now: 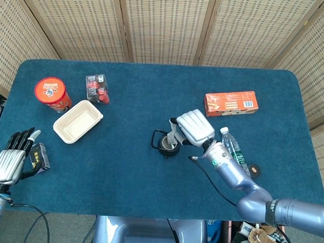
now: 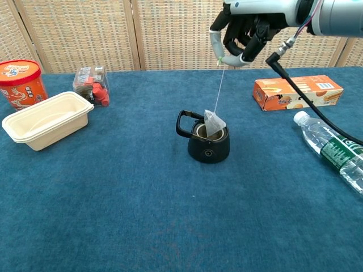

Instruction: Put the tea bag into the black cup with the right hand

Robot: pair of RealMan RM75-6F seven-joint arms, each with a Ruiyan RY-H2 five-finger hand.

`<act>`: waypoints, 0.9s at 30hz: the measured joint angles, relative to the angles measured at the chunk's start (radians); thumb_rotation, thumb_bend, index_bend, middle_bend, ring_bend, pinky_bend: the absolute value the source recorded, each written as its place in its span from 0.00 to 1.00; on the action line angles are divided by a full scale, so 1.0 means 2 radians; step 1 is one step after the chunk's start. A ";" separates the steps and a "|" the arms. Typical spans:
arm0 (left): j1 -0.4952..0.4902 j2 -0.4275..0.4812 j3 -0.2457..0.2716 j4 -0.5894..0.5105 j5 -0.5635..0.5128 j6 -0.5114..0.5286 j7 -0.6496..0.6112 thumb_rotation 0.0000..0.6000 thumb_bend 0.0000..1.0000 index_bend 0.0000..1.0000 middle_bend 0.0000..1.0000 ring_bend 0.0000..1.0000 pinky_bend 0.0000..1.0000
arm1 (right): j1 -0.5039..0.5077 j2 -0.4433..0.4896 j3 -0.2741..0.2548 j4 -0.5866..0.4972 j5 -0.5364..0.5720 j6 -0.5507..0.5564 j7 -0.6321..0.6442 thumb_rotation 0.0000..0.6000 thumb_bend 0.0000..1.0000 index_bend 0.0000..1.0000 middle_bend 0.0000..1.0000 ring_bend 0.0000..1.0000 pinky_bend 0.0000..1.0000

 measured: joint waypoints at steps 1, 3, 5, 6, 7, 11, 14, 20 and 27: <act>0.000 0.000 0.000 0.001 0.000 0.000 -0.001 1.00 0.38 0.00 0.00 0.00 0.00 | 0.000 -0.002 -0.001 0.002 0.000 0.000 0.001 1.00 0.62 0.59 0.82 0.84 1.00; 0.001 0.000 0.000 0.002 0.000 0.001 -0.001 1.00 0.38 0.00 0.00 0.00 0.00 | 0.001 -0.005 -0.003 0.006 0.000 -0.001 0.003 1.00 0.62 0.59 0.82 0.84 1.00; 0.001 -0.001 0.000 0.002 0.000 0.001 -0.002 1.00 0.38 0.00 0.00 0.00 0.00 | 0.002 -0.008 -0.005 0.008 -0.001 -0.002 0.005 1.00 0.62 0.59 0.82 0.84 1.00; 0.001 -0.001 0.000 0.003 0.000 0.001 -0.002 1.00 0.38 0.00 0.00 0.00 0.00 | 0.003 -0.008 -0.006 0.009 -0.001 -0.002 0.006 1.00 0.62 0.59 0.82 0.84 1.00; 0.001 -0.001 0.000 0.003 0.000 0.000 -0.003 1.00 0.38 0.00 0.00 0.00 0.00 | 0.003 -0.009 -0.006 0.010 -0.002 -0.002 0.007 1.00 0.62 0.59 0.82 0.84 1.00; 0.001 -0.002 0.000 0.004 0.000 0.000 -0.002 1.00 0.38 0.00 0.00 0.00 0.00 | 0.002 -0.014 -0.012 0.012 -0.005 -0.002 0.009 1.00 0.62 0.59 0.82 0.84 1.00; 0.001 -0.002 0.000 0.003 0.000 0.000 -0.002 1.00 0.38 0.00 0.00 0.00 0.00 | 0.001 -0.018 -0.016 0.014 -0.005 -0.002 0.010 1.00 0.62 0.59 0.82 0.84 1.00; 0.001 -0.001 0.000 0.002 0.001 0.001 0.000 1.00 0.38 0.00 0.00 0.00 0.00 | -0.002 -0.027 -0.022 0.021 -0.010 0.002 0.013 1.00 0.62 0.59 0.82 0.84 1.00; 0.001 0.000 0.000 -0.002 0.002 0.002 0.004 1.00 0.38 0.00 0.00 0.00 0.00 | -0.008 -0.040 -0.036 0.031 -0.028 0.006 0.016 1.00 0.62 0.59 0.82 0.84 1.00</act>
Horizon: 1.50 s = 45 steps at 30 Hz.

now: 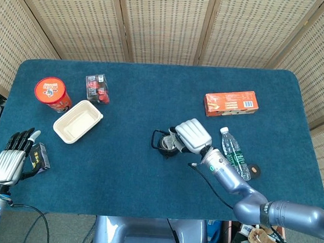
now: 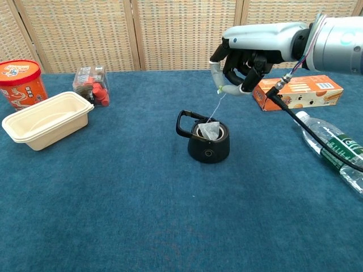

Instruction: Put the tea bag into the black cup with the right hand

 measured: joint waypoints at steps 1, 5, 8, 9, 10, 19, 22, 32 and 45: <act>0.000 0.000 0.000 -0.001 0.000 0.001 0.001 1.00 0.38 0.00 0.00 0.00 0.00 | -0.001 -0.002 -0.003 0.002 -0.005 0.000 0.000 1.00 0.62 0.59 0.82 0.84 1.00; 0.000 0.002 0.000 -0.006 0.001 0.002 0.005 1.00 0.38 0.00 0.00 0.00 0.00 | -0.006 -0.020 -0.016 0.021 -0.036 0.005 0.000 1.00 0.62 0.59 0.82 0.84 1.00; 0.001 0.004 -0.001 -0.007 0.000 0.002 0.007 1.00 0.38 0.00 0.00 0.00 0.00 | -0.010 -0.030 -0.024 0.035 -0.053 0.008 0.005 1.00 0.62 0.59 0.82 0.84 1.00; 0.001 0.004 -0.001 -0.008 0.000 0.003 0.008 1.00 0.38 0.00 0.00 0.00 0.00 | -0.011 -0.032 -0.025 0.037 -0.056 0.008 0.007 1.00 0.62 0.59 0.82 0.84 1.00; 0.001 0.004 -0.001 -0.008 0.000 0.003 0.008 1.00 0.38 0.00 0.00 0.00 0.00 | -0.012 -0.034 -0.027 0.039 -0.059 0.008 0.008 1.00 0.62 0.59 0.82 0.84 1.00; 0.001 0.006 -0.001 -0.013 0.000 0.004 0.012 1.00 0.38 0.00 0.00 0.00 0.00 | -0.017 -0.042 -0.043 0.061 -0.094 0.004 0.014 1.00 0.62 0.49 0.81 0.84 1.00; 0.001 0.008 -0.002 -0.014 0.000 0.005 0.013 1.00 0.38 0.00 0.00 0.00 0.00 | -0.020 -0.042 -0.047 0.065 -0.105 0.001 0.020 0.91 0.62 0.45 0.79 0.84 1.00; 0.001 0.012 -0.003 -0.020 0.000 0.007 0.019 1.00 0.38 0.00 0.00 0.00 0.00 | -0.028 -0.033 -0.057 0.070 -0.126 -0.009 0.034 0.48 0.62 0.28 0.76 0.84 1.00; 0.000 0.016 -0.005 -0.029 0.000 0.010 0.027 1.00 0.38 0.00 0.00 0.00 0.00 | -0.032 -0.020 -0.055 0.065 -0.127 -0.022 0.036 0.17 0.48 0.17 0.75 0.84 1.00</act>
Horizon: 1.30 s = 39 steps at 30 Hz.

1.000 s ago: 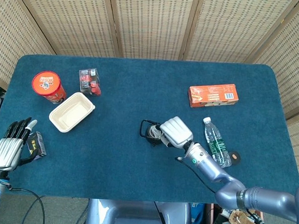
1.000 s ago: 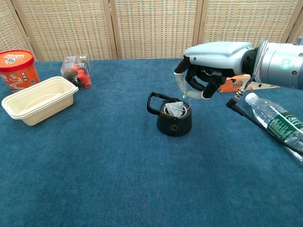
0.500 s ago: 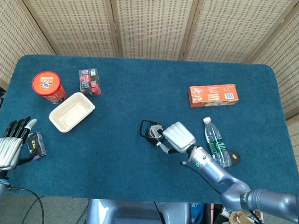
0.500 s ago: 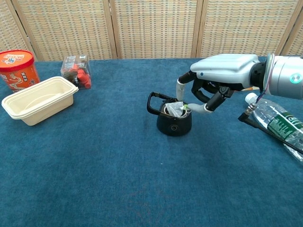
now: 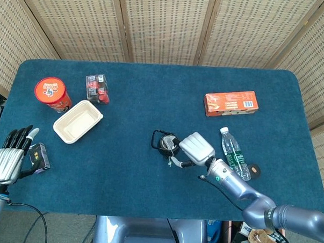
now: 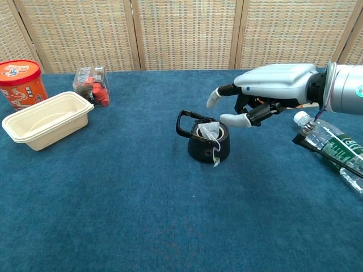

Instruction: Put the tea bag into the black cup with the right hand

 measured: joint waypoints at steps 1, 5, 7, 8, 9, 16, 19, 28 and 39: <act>0.000 0.000 0.000 0.000 0.000 0.000 0.000 1.00 0.38 0.00 0.00 0.00 0.00 | 0.000 0.000 0.000 0.001 0.000 0.000 -0.001 0.17 0.44 0.17 0.75 0.84 1.00; 0.000 0.000 0.000 -0.001 0.000 0.000 0.001 1.00 0.38 0.00 0.00 0.00 0.00 | -0.002 -0.002 0.002 0.003 0.002 0.000 -0.003 0.22 0.36 0.17 0.76 0.84 1.00; 0.000 0.000 0.000 -0.001 -0.001 0.000 0.001 1.00 0.38 0.00 0.00 0.00 0.00 | -0.002 -0.003 0.003 0.004 0.002 0.000 -0.004 0.31 0.36 0.17 0.76 0.84 1.00; 0.000 0.000 0.000 -0.001 -0.001 0.000 0.001 1.00 0.38 0.00 0.00 0.00 0.00 | -0.002 -0.003 0.004 0.004 0.001 0.000 -0.004 0.36 0.38 0.17 0.77 0.84 1.00; 0.000 0.000 0.000 0.000 -0.001 -0.001 0.001 1.00 0.38 0.00 0.00 0.00 0.00 | -0.002 -0.003 0.004 0.003 0.000 0.000 -0.003 0.38 0.41 0.17 0.77 0.84 1.00; -0.001 0.001 -0.001 0.000 -0.002 0.000 0.001 1.00 0.38 0.00 0.00 0.00 0.00 | 0.017 0.011 0.008 -0.007 0.011 -0.052 0.005 0.41 0.67 0.17 0.79 0.84 1.00; -0.001 0.002 -0.002 -0.001 -0.003 0.000 0.002 1.00 0.38 0.00 0.00 0.00 0.00 | 0.031 0.021 0.010 -0.011 0.025 -0.081 0.005 0.26 0.72 0.17 0.81 0.84 1.00; -0.002 0.006 -0.004 -0.005 -0.002 0.001 0.006 1.00 0.38 0.00 0.00 0.00 0.00 | 0.054 0.034 0.011 -0.015 0.067 -0.113 -0.011 0.03 0.91 0.17 0.83 0.84 1.00; -0.003 0.005 -0.004 -0.007 -0.003 0.000 0.009 1.00 0.38 0.00 0.00 0.00 0.00 | 0.078 0.039 -0.001 -0.010 0.119 -0.138 -0.038 0.00 1.00 0.17 0.84 0.85 1.00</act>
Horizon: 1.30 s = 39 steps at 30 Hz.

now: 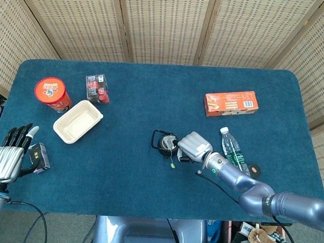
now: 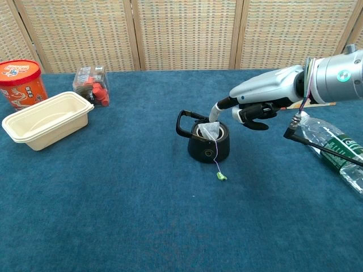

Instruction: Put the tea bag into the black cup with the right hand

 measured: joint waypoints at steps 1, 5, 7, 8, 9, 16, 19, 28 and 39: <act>0.000 0.000 0.000 0.000 0.000 0.000 0.000 1.00 0.38 0.00 0.00 0.00 0.00 | 0.002 -0.001 -0.001 0.001 0.004 -0.002 -0.002 0.00 1.00 0.17 0.84 0.85 1.00; 0.001 0.000 0.000 0.001 -0.002 0.000 0.000 1.00 0.38 0.00 0.00 0.00 0.00 | 0.015 -0.008 -0.009 0.013 0.023 -0.011 -0.012 0.00 1.00 0.17 0.84 0.85 1.00; 0.001 0.000 0.000 0.001 -0.002 -0.001 0.000 1.00 0.38 0.00 0.00 0.00 0.00 | 0.019 -0.011 -0.013 0.016 0.032 -0.013 -0.017 0.00 1.00 0.17 0.84 0.85 1.00; 0.000 0.000 0.000 0.002 -0.002 -0.001 -0.001 1.00 0.38 0.00 0.00 0.00 0.00 | 0.023 -0.014 -0.015 0.019 0.038 -0.014 -0.020 0.00 1.00 0.17 0.84 0.85 1.00; 0.001 0.000 0.001 0.002 -0.002 -0.001 -0.001 1.00 0.38 0.00 0.00 0.00 0.00 | 0.025 -0.015 -0.017 0.020 0.042 -0.014 -0.023 0.00 1.00 0.17 0.84 0.85 1.00; 0.001 -0.002 0.001 0.005 -0.003 -0.002 -0.003 1.00 0.38 0.00 0.00 0.00 0.00 | 0.038 -0.024 -0.029 0.027 0.063 -0.010 -0.036 0.00 1.00 0.17 0.84 0.85 1.00; 0.001 -0.002 0.001 0.006 -0.003 -0.002 -0.005 1.00 0.38 0.00 0.00 0.00 0.00 | 0.042 -0.027 -0.033 0.029 0.071 -0.010 -0.039 0.00 1.00 0.17 0.84 0.85 1.00; 0.001 -0.003 0.002 0.009 -0.004 -0.003 -0.007 1.00 0.38 0.00 0.00 0.00 0.00 | 0.055 -0.036 -0.043 0.037 0.091 -0.009 -0.046 0.00 1.00 0.17 0.84 0.85 1.00; 0.002 -0.003 0.002 0.011 -0.005 -0.003 -0.009 1.00 0.38 0.00 0.00 0.00 0.00 | 0.069 -0.050 -0.054 0.047 0.109 -0.010 -0.053 0.00 1.00 0.17 0.84 0.85 1.00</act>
